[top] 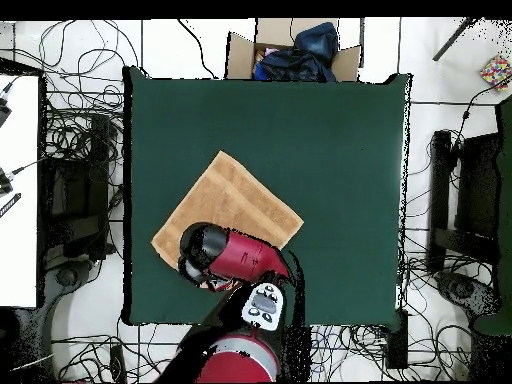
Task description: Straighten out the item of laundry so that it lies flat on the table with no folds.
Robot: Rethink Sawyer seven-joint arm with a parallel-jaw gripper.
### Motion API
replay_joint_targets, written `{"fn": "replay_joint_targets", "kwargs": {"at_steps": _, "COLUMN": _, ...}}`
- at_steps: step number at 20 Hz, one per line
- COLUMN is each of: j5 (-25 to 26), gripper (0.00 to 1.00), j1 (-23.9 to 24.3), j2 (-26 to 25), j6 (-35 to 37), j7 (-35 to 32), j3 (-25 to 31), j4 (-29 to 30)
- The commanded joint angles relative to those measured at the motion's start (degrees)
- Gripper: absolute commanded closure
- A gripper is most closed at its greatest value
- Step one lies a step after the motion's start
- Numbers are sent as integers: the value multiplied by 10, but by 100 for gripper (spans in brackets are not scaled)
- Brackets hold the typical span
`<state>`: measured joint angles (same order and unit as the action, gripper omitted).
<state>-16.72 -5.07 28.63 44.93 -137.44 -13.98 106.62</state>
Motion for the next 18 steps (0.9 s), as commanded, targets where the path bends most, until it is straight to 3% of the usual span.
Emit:
{"fn": "replay_joint_targets", "kwargs": {"at_steps": 1, "j5": 26, "gripper": 100, "j1": 29, "j2": -48, "j6": 36, "j7": -63, "j3": -3, "j4": -104}}
{"fn": "replay_joint_targets", "kwargs": {"at_steps": 4, "j5": 29, "gripper": 100, "j1": 44, "j2": -76, "j6": 24, "j7": -60, "j3": 3, "j4": -120}}
{"fn": "replay_joint_targets", "kwargs": {"at_steps": 9, "j5": 39, "gripper": 100, "j1": 88, "j2": -142, "j6": -26, "j7": -1, "j3": 44, "j4": -175}}
{"fn": "replay_joint_targets", "kwargs": {"at_steps": 18, "j5": 72, "gripper": 100, "j1": 147, "j2": -187, "j6": -153, "j7": 90, "j3": 157, "j4": -223}}
